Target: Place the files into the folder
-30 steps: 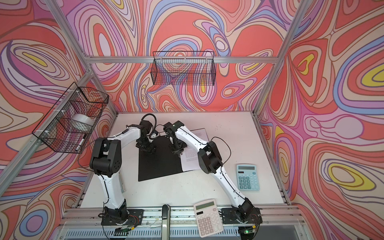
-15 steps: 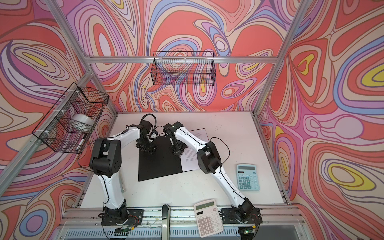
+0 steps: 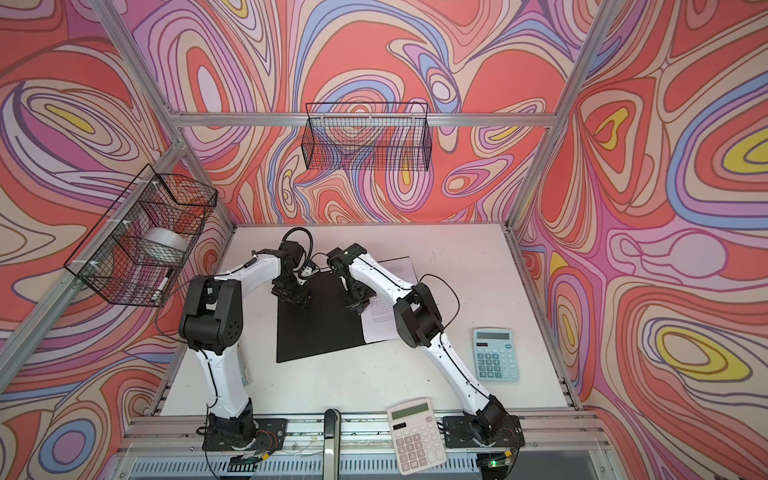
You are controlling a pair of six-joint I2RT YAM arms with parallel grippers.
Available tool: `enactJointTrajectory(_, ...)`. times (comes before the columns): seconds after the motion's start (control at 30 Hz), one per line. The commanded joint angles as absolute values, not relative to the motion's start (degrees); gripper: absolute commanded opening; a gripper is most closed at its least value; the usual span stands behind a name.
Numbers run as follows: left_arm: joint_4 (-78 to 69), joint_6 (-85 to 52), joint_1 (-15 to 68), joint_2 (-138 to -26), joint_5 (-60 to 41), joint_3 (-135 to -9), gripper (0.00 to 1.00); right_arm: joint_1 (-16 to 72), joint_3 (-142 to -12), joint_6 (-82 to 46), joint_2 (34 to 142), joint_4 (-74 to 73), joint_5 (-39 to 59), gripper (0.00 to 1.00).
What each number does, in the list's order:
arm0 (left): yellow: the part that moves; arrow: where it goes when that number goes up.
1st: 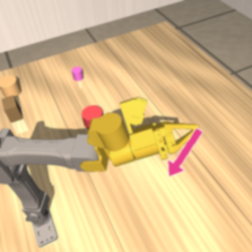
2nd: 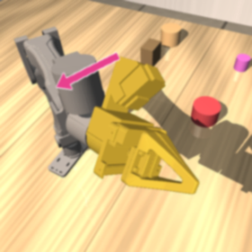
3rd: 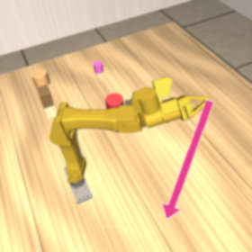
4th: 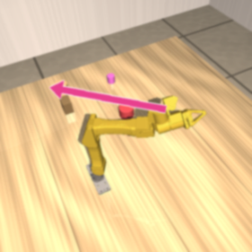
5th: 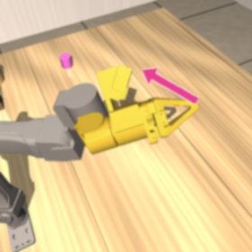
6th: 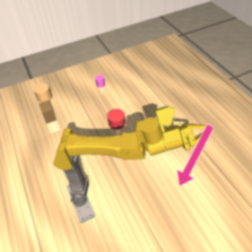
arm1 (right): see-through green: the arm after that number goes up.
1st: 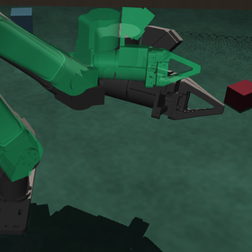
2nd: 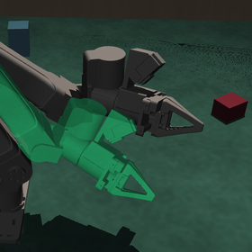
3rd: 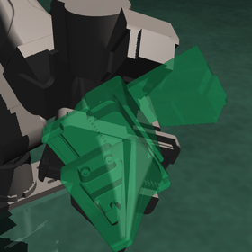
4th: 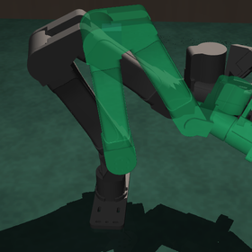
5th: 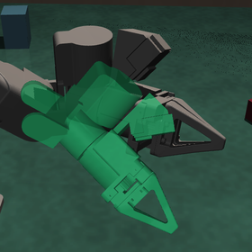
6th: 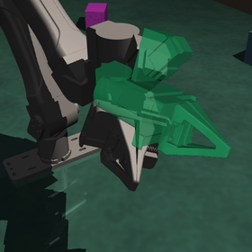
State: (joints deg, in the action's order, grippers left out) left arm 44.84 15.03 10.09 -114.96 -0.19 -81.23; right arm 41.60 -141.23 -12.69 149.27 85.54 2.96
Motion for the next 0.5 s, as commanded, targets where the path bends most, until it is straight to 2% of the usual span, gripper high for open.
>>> enactJointTrajectory(0.0, 44.8, 16.1, 9.8, -116.5, 1.2, -79.7, 0.86, 41.3, -140.8, -12.3, 154.1, 84.4, -0.4, 0.05)
enactJointTrajectory(0.47, 50.4, 16.6, 9.8, -113.2, -0.4, -85.5, 0.87, 41.1, -147.0, -13.4, 146.0, 83.6, -8.9, 0.12)
